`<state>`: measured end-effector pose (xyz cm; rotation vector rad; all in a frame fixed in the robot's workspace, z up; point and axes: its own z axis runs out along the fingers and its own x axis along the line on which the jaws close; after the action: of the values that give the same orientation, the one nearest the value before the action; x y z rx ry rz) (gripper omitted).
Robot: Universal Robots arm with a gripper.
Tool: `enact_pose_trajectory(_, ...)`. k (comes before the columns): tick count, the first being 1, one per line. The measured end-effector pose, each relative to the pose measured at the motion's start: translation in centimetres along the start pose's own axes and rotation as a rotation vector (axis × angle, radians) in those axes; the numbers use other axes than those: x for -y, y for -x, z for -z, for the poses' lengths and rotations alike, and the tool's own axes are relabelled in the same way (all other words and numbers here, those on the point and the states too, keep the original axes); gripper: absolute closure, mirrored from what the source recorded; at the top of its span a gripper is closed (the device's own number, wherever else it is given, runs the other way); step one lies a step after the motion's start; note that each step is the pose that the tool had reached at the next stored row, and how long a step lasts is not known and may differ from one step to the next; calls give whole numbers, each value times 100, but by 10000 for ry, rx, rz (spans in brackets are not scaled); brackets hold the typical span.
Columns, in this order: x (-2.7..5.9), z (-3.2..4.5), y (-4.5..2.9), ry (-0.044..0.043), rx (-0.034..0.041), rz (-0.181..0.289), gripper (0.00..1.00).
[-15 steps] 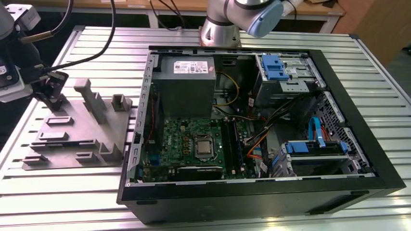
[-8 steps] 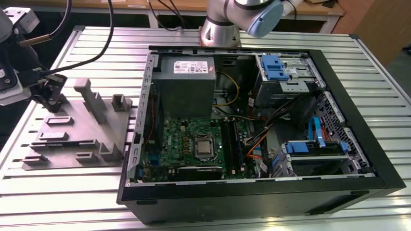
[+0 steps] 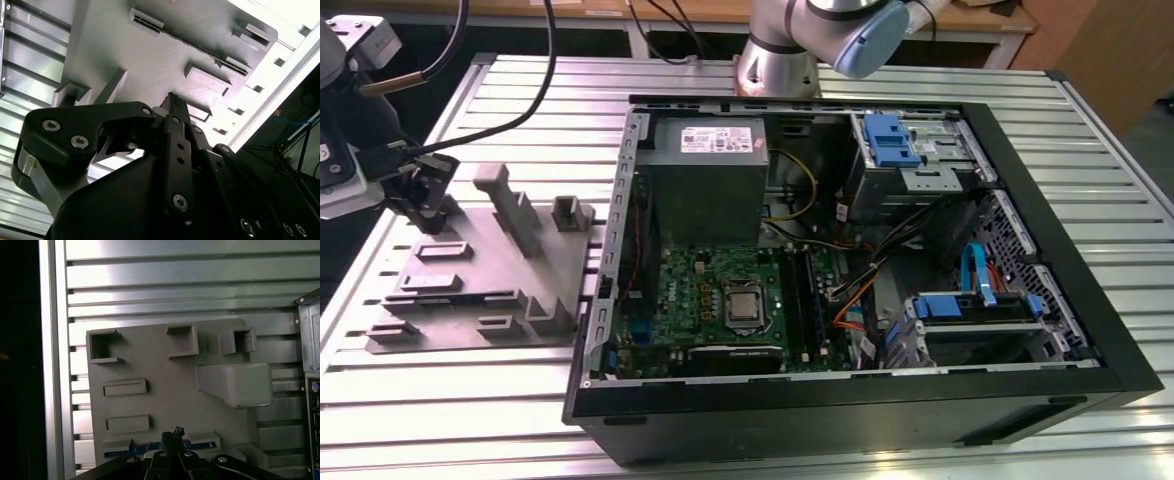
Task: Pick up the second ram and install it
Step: 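Pick up the second ram and move it above second insertion slot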
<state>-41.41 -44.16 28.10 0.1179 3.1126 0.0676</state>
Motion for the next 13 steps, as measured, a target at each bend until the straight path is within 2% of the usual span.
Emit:
enact_pose_trajectory(5, 0, -5, -2, 4, -7, 147, 90)
enact_pose_trajectory(13, 2, -36, -2, 36, -66, 1488, 90)
